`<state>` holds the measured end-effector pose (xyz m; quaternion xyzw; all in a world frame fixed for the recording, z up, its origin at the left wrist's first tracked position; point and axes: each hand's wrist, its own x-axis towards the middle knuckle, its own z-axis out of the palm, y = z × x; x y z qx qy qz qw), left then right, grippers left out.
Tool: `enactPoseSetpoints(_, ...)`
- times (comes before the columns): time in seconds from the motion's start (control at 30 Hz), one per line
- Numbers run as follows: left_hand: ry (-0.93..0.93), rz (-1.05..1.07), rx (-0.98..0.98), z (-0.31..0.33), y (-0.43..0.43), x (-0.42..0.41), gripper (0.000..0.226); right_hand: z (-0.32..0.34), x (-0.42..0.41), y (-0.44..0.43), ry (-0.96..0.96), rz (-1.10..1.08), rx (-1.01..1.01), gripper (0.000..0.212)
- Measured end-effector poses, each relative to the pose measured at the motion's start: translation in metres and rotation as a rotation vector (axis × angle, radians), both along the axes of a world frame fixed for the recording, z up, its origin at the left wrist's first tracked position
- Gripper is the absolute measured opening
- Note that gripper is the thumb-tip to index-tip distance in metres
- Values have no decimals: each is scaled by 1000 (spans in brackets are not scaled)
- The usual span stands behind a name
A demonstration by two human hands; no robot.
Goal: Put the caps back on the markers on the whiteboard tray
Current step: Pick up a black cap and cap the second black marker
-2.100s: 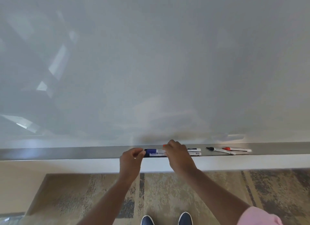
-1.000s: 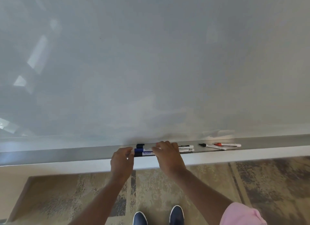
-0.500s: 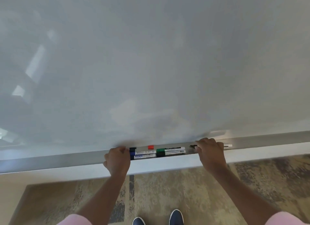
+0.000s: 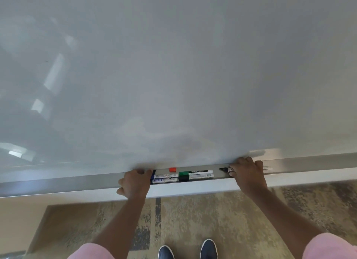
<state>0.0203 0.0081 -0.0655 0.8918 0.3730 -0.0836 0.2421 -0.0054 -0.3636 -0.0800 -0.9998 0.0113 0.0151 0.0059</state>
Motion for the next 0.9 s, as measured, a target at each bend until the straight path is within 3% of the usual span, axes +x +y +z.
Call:
enactPoseSetpoints(0.5, -18, 27, -45, 5, -19, 4, 30, -6, -12, 1, -229, 114, 63, 22)
enactPoseSetpoints(0.77, -22, 39, -10, -3, -25, 1, 18, 15, -20, 16, -288, 154, 159, 21)
enactPoseSetpoints(0.9, -131, 104, -80, -9, -26, -2, 11, 29, -25, 27, -316, 188, 202, 18)
